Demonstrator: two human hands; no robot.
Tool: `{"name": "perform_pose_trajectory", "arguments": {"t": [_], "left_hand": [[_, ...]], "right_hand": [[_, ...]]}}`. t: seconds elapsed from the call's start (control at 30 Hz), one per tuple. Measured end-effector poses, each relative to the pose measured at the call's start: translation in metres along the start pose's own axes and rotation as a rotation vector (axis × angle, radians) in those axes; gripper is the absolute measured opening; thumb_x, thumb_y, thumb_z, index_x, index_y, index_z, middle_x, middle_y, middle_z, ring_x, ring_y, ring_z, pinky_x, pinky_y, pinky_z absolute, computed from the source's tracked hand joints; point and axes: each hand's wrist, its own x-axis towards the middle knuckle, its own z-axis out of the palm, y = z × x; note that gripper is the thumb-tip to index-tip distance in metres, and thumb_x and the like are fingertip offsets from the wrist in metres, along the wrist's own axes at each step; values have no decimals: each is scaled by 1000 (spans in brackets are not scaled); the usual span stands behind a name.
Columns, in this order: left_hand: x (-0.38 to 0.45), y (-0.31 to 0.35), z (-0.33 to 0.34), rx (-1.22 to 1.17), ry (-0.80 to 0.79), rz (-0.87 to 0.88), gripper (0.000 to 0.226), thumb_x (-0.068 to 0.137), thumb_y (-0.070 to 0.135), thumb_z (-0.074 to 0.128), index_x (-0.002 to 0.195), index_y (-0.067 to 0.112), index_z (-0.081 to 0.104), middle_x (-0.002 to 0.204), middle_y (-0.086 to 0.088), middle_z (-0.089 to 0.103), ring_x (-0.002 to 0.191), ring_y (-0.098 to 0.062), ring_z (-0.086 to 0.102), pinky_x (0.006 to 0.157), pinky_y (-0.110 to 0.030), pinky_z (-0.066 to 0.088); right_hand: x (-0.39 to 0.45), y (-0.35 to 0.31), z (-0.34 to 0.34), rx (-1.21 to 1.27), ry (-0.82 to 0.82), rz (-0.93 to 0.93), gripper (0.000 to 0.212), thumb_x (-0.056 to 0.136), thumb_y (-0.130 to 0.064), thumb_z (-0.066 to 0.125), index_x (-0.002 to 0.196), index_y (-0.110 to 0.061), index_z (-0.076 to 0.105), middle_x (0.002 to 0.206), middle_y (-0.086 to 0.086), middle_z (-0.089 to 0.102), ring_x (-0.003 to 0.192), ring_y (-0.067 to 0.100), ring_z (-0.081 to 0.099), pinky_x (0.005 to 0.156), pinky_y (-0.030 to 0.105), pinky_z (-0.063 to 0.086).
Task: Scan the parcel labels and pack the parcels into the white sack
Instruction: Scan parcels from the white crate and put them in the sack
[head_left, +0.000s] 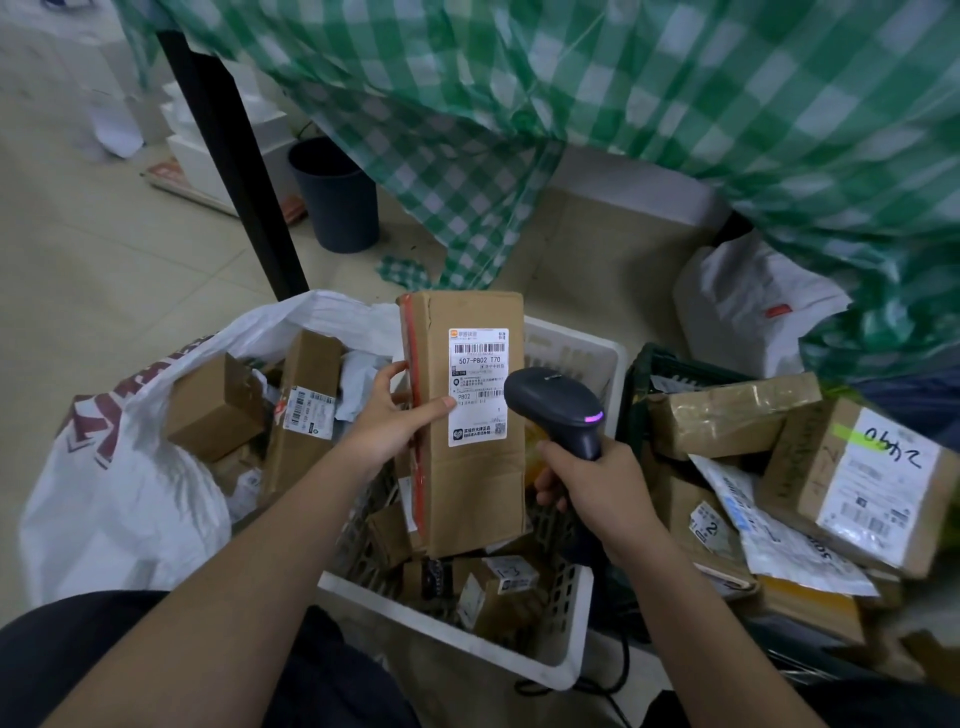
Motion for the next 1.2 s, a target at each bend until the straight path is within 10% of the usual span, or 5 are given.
{"name": "perform_pose_trajectory", "arguments": {"t": [0.6,0.8,1.03,1.2], "left_hand": [[-31,36,-48,-107,170,156,77,78,39,75,139,36,29,120,4,54,102,-13,59,70,-23,50],[-49,69,-119,-151,372,305,79,79,34,77,143,29,30,115,4,59,99,-11,64,83,-30,56],[-15,49,-180,349,546,124,93,62,87,49,143,53,19,129,-9,55,113,-32,58,99,-48,47],[25,-11,-168,794,369,-4,89,91,54,49,151,33,-13,158,-19,10,142,-44,20,111,-63,24]], "right_hand": [[9,-35,44,79,77,-88,18,86,-21,70,81,-4,69,73,14,71,59,15,65,57,30,53],[34,-72,105,72,-14,-130,13,84,-16,67,73,-10,63,59,3,65,52,14,64,51,24,46],[74,-68,159,-81,-131,-99,7,86,-12,66,81,-10,62,64,8,63,47,12,58,46,21,42],[105,-41,178,-168,-120,-38,13,83,-15,69,81,-3,66,66,13,68,47,12,60,49,24,43]]}}
